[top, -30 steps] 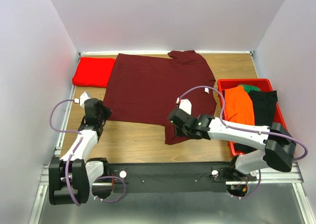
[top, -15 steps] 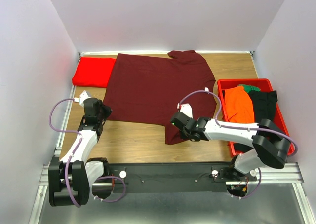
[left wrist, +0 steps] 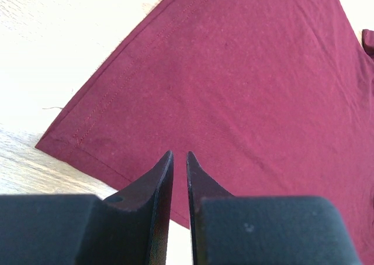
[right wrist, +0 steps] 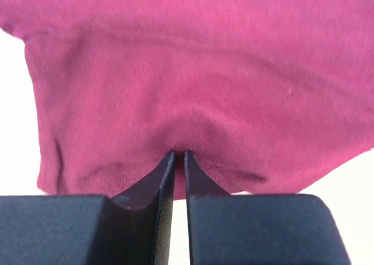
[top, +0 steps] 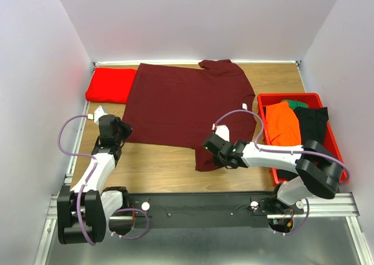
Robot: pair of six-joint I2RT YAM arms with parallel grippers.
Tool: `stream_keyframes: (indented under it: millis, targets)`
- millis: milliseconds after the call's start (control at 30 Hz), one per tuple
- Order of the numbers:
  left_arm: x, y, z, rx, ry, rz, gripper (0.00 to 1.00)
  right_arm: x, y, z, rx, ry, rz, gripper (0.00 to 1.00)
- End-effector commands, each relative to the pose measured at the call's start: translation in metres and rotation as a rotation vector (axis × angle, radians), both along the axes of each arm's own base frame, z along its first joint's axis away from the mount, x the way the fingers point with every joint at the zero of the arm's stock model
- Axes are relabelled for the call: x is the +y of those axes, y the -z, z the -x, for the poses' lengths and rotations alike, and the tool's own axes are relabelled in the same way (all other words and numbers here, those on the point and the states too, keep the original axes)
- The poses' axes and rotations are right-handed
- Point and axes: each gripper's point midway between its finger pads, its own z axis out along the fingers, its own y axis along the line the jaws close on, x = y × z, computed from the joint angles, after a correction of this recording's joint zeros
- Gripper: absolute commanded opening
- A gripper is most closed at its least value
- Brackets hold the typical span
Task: Fold and stack the t-shirts
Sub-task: Flatten the tshirt out
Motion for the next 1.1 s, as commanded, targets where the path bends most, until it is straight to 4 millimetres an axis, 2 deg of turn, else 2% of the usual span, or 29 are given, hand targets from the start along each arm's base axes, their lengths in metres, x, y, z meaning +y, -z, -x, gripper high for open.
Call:
stream_keyframes:
  millis: [0,133,333,633,833,900,1000,1067]
  targets:
    - [-0.001,-0.013,-0.005,-0.034,0.015,-0.005,0.22,-0.017,0.008,0.027,0.099,0.039,-0.014,0.18]
    - [-0.001,-0.011,-0.005,-0.031,0.018,-0.002,0.22,-0.022,0.003,0.032,0.103,0.052,-0.032,0.25]
    - [-0.002,-0.011,-0.006,-0.031,0.022,-0.003,0.22,-0.026,0.004,0.041,0.129,0.061,-0.049,0.42]
    - [-0.003,-0.012,-0.007,-0.032,0.03,-0.002,0.22,-0.024,0.013,0.058,0.195,0.081,-0.072,0.43]
    - [-0.004,-0.014,-0.007,-0.034,0.033,0.001,0.22,-0.004,0.013,0.076,0.239,0.06,-0.109,0.43]
    - [-0.004,-0.014,-0.006,-0.033,0.035,0.001,0.22,0.005,0.011,0.08,0.237,0.046,-0.12,0.43]
    - [-0.002,-0.013,-0.005,-0.02,0.024,-0.007,0.21,0.006,0.01,0.081,0.231,0.061,-0.125,0.43]
    - [0.002,-0.014,-0.004,-0.014,0.001,-0.012,0.22,0.006,0.001,0.079,0.211,0.07,-0.157,0.43]
